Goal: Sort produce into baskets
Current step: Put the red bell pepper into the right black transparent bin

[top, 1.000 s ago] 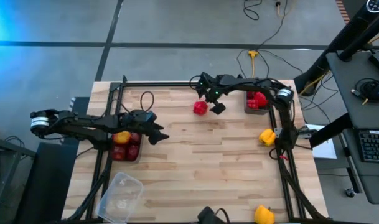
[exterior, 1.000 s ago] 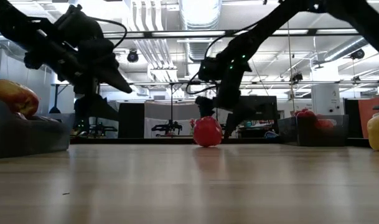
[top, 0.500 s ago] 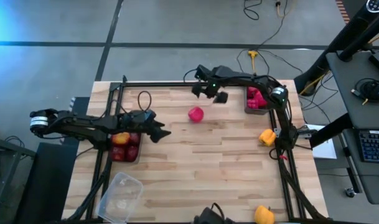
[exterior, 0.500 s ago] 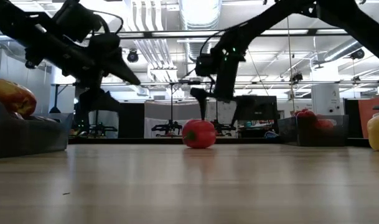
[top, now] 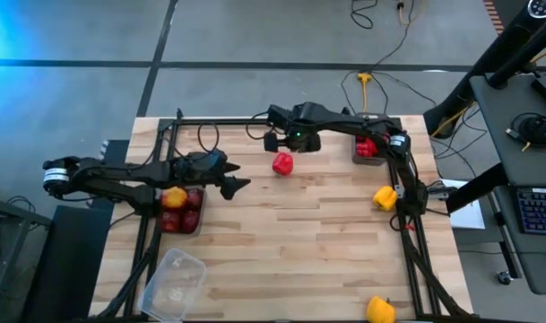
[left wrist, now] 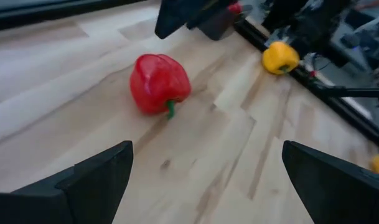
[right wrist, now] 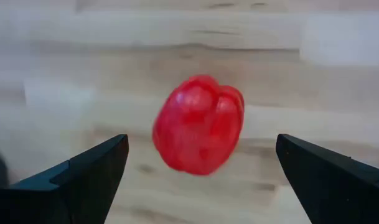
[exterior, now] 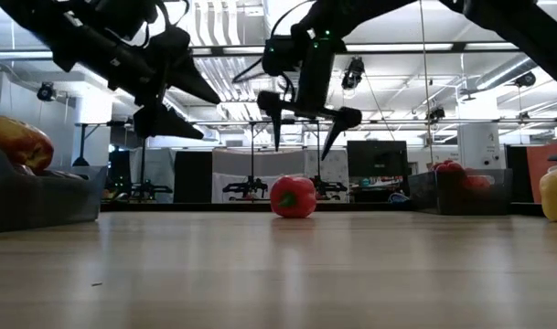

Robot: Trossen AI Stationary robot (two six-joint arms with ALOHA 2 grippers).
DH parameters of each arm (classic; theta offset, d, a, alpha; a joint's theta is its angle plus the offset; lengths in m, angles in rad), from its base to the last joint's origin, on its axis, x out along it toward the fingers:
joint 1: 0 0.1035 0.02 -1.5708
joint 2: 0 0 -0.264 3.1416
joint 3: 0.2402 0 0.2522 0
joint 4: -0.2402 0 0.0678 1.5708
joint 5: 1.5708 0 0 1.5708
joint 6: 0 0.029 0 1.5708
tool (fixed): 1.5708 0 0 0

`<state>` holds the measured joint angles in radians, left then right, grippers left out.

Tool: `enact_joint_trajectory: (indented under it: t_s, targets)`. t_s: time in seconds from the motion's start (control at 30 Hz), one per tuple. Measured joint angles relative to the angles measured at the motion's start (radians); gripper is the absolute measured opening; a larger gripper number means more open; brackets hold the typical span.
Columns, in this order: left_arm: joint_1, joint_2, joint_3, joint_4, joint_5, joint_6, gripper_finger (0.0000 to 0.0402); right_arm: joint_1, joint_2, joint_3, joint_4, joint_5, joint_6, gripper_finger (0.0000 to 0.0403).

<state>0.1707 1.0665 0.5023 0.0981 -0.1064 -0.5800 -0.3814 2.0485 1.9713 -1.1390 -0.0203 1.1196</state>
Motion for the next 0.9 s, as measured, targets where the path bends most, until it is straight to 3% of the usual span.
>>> enact_joint_trajectory:
  t_s: [0.17,0.5,0.67,0.9]
  targets:
    - [0.000,0.000,0.031,-0.049,-0.035,0.038,0.0393,0.032,0.045,-0.002,0.077,0.077,0.184,0.0400]
    - [-0.001,0.000,0.029,-0.064,-0.044,0.010,0.0393,0.021,0.179,-0.005,0.054,0.046,0.300,0.0400]
    - [-0.001,-0.006,0.010,-0.080,-0.043,-0.009,0.0393,0.015,0.216,-0.004,0.050,-0.028,0.297,0.0391]
    - [-0.001,-0.043,-0.006,-0.101,-0.043,0.001,0.0393,0.010,0.173,-0.003,0.037,-0.032,0.117,0.0319]
